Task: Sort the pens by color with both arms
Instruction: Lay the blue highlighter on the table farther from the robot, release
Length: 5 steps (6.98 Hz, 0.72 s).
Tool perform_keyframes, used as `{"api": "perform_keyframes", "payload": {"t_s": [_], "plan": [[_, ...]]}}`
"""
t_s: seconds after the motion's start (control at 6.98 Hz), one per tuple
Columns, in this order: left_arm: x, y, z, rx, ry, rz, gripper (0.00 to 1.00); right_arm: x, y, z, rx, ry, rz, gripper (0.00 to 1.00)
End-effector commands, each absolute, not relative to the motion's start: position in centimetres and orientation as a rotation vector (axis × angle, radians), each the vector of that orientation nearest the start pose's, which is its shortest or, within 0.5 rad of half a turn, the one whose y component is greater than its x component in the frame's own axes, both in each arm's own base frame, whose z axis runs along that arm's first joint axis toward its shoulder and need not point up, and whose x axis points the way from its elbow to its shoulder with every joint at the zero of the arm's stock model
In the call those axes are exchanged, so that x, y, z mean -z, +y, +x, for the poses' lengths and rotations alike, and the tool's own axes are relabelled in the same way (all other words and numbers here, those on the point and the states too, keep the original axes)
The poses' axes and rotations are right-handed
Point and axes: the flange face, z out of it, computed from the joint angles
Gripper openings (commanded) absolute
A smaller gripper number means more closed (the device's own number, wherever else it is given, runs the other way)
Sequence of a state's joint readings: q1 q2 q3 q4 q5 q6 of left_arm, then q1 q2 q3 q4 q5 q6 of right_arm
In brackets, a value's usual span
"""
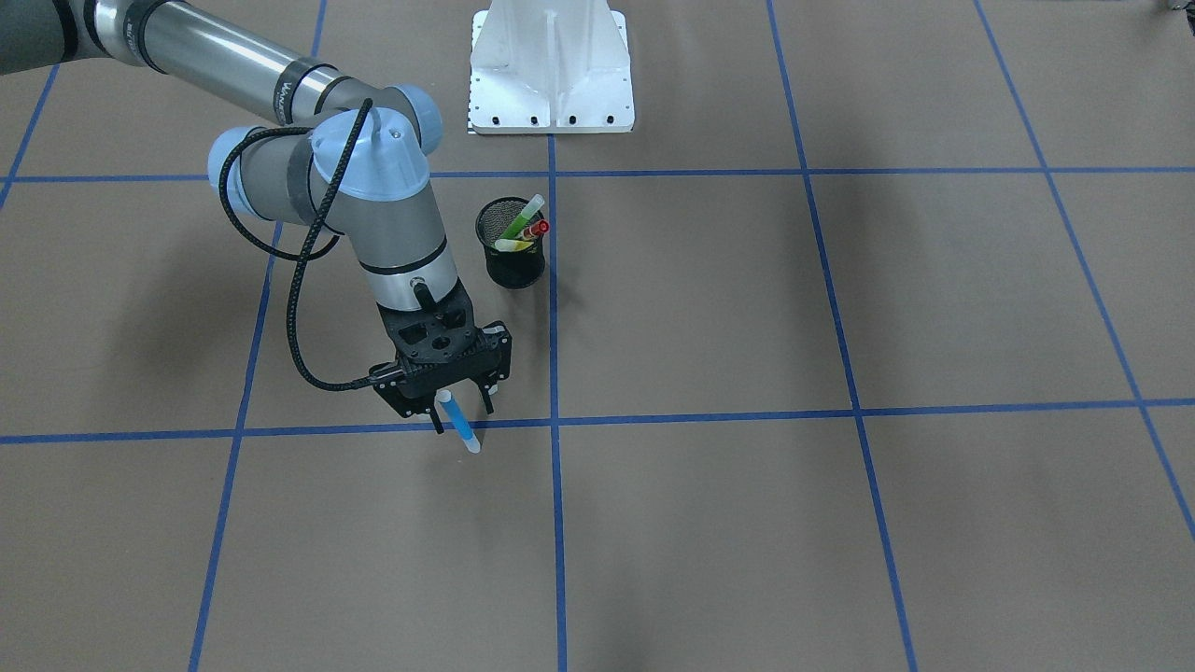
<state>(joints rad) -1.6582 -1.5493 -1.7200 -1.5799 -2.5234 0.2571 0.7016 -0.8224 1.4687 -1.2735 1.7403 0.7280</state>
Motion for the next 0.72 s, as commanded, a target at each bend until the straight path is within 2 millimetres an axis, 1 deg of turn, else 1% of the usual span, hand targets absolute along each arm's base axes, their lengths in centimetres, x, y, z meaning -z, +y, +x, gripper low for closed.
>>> {"api": "perform_keyframes", "payload": {"t_s": [0.0, 0.14, 0.29, 0.43, 0.57], "plan": [[-57.6, -48.4, -9.4, -0.223, 0.915, 0.295, 1.0, -20.6, -56.5, -47.1, 0.229, -0.828, 0.471, 0.99], [-57.0, -48.6, -8.9, -0.21, 0.92, 0.287, 1.0, -19.8, -54.5, -44.7, 0.226, -0.803, 0.428, 0.99], [-55.7, -49.4, -7.1, -0.205, 0.929, 0.268, 1.0, -18.3, -52.7, -43.0, 0.242, -0.789, 0.377, 0.99], [-53.5, -51.2, -5.2, -0.187, 0.939, 0.253, 1.0, -18.3, -53.4, -40.8, 0.235, -0.81, 0.294, 0.99], [-51.1, -53.0, -2.7, -0.177, 0.952, 0.233, 1.0, -19.1, -54.5, -39.1, 0.216, -0.814, 0.228, 0.99]]}}
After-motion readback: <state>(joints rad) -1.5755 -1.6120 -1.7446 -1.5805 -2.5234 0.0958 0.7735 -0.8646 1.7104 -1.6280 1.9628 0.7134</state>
